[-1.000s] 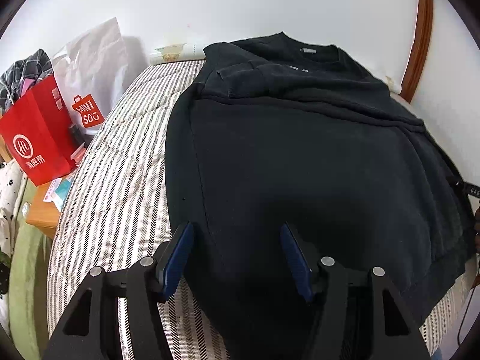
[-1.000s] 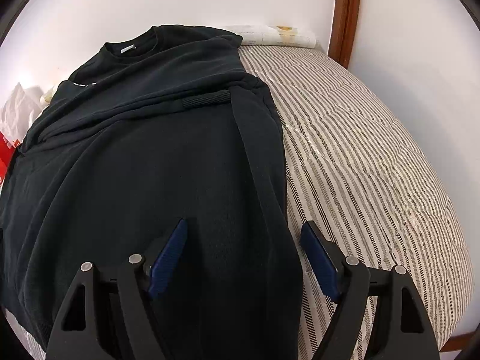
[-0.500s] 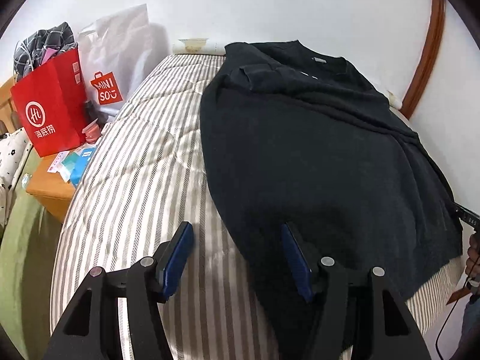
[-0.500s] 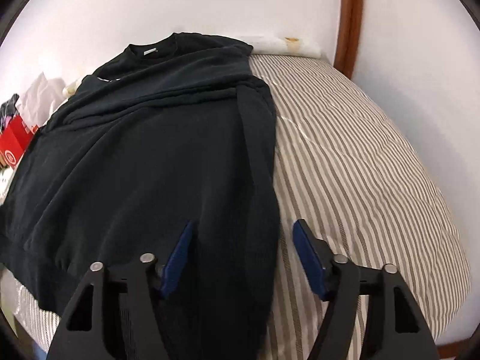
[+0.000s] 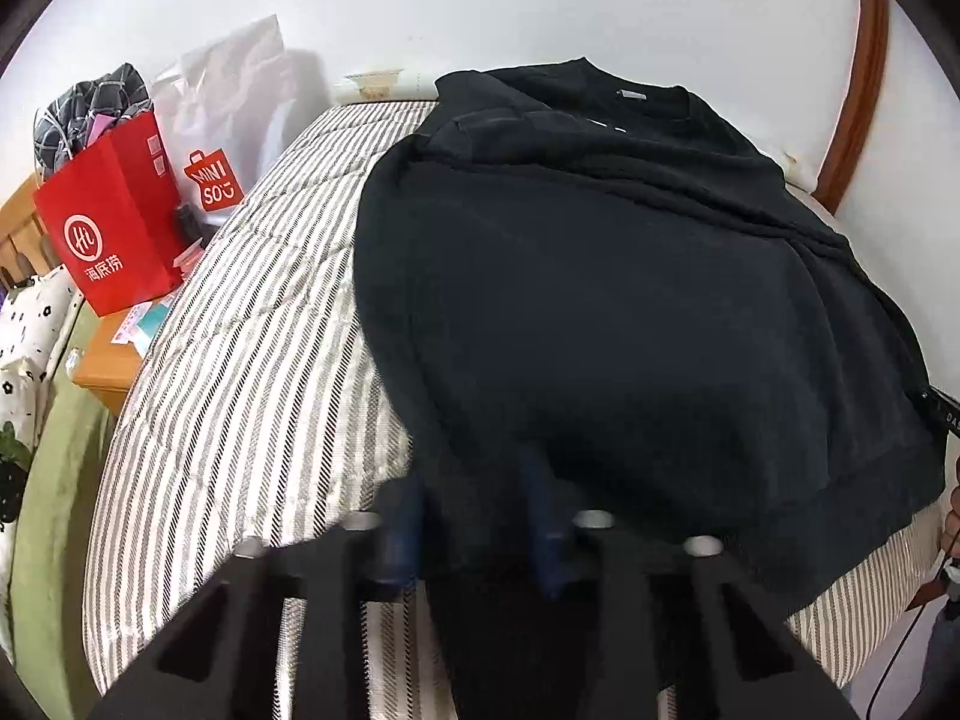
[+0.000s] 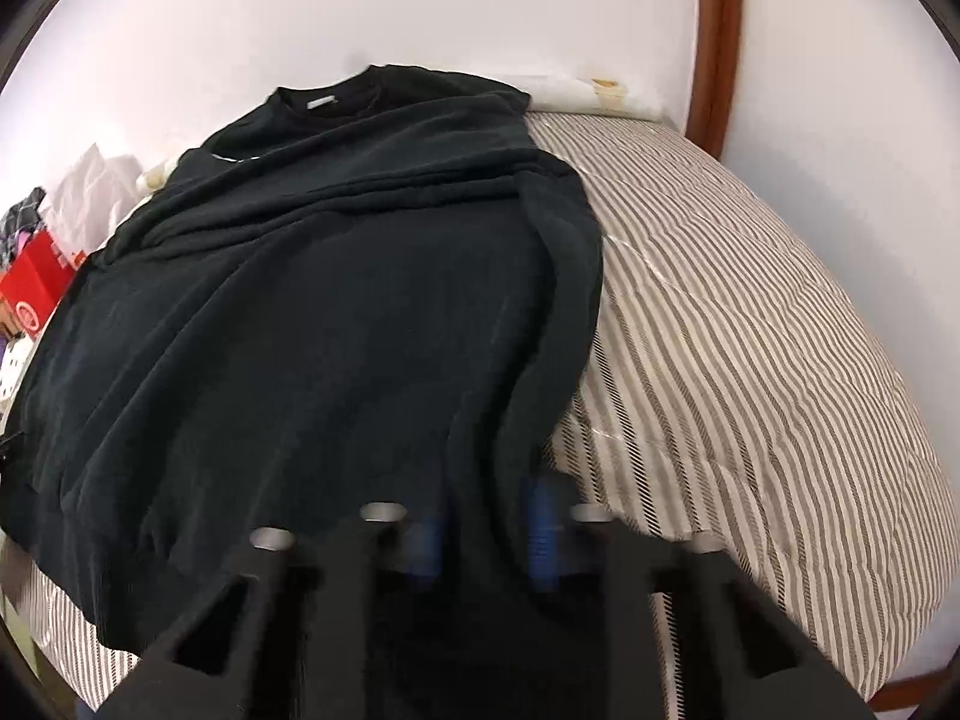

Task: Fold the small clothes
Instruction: 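Grasp the sweatshirt hem with both tools, then lift the hem with both tools and fold it toward the collar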

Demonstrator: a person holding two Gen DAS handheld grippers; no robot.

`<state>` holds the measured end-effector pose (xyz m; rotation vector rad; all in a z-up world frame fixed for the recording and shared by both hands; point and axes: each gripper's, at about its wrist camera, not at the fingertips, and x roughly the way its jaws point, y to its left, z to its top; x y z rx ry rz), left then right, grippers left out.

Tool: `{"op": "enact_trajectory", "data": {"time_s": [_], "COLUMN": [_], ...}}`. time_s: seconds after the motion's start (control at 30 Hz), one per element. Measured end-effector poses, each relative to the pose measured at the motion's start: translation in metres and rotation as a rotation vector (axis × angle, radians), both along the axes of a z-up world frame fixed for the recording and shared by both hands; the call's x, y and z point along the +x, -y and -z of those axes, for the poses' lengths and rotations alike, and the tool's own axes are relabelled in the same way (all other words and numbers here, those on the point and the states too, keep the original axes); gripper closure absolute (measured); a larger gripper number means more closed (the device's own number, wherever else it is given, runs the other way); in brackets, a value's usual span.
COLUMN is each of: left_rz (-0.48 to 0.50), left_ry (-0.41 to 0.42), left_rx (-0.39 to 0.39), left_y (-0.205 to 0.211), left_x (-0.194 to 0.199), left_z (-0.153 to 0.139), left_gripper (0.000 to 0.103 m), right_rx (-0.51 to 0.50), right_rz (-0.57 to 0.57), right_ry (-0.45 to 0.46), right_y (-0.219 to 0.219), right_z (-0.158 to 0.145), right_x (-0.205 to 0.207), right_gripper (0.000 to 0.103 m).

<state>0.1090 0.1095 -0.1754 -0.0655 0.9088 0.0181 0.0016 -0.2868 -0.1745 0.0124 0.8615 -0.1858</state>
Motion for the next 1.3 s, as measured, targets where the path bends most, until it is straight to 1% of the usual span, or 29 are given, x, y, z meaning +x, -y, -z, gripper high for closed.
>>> {"op": "enact_trajectory", "data": {"time_s": [0.03,0.07,0.13,0.2,0.3,0.37,0.5,0.67,0.73,0.83,0.9,1.03,1.13,1.3], "left_rz": [-0.007,-0.009,-0.015,-0.01,0.011,0.015,0.028,0.047,0.059,0.066,0.062,0.039,0.015,-0.043], "left_ry": [-0.007,-0.019,-0.004,0.018,0.06,0.073,0.118,0.154,0.171,0.205,0.23,0.256,0.259,0.27], "left_rx": [-0.013,-0.058,-0.115,-0.141,-0.159,-0.164,-0.16,-0.214,-0.212,-0.195,-0.191,-0.206,-0.202,-0.177], "left_y": [-0.003,-0.009,-0.016,-0.021,-0.025,-0.026,-0.027,-0.03,-0.028,-0.027,-0.027,-0.031,-0.032,-0.026], "left_x": [0.002,0.004,0.0,-0.007,-0.022,-0.029,-0.044,-0.066,-0.07,-0.068,-0.063,-0.045,-0.025,0.014], "left_z": [-0.001,-0.004,-0.01,-0.02,-0.035,-0.041,-0.055,-0.07,-0.077,-0.087,-0.093,-0.104,-0.112,-0.124], "left_gripper": [0.095,0.096,0.096,0.096,0.096,0.096,0.097,0.097,0.097,0.097,0.097,0.097,0.096,0.096], "right_rx": [-0.003,-0.015,-0.029,-0.003,0.052,0.086,0.086,0.099,0.107,0.134,0.126,0.098,0.095,0.075], "right_rz": [0.001,-0.004,-0.008,-0.007,-0.018,-0.024,-0.038,-0.056,-0.058,-0.056,-0.058,-0.06,-0.059,-0.067], "right_ry": [0.01,0.02,0.036,0.056,0.096,0.117,0.147,0.171,0.179,0.203,0.216,0.233,0.248,0.269], "right_y": [0.0,-0.001,0.0,0.004,0.013,0.017,0.014,0.015,0.016,0.018,0.015,0.011,0.01,0.015], "right_z": [-0.001,-0.003,-0.006,-0.014,-0.032,-0.044,-0.061,-0.078,-0.085,-0.097,-0.104,-0.117,-0.128,-0.143], "right_x": [-0.002,-0.003,-0.007,-0.013,-0.024,-0.029,-0.042,-0.065,-0.074,-0.083,-0.083,-0.073,-0.059,-0.019], "right_gripper": [0.092,0.093,0.093,0.093,0.093,0.094,0.094,0.094,0.094,0.094,0.094,0.094,0.094,0.094]}}
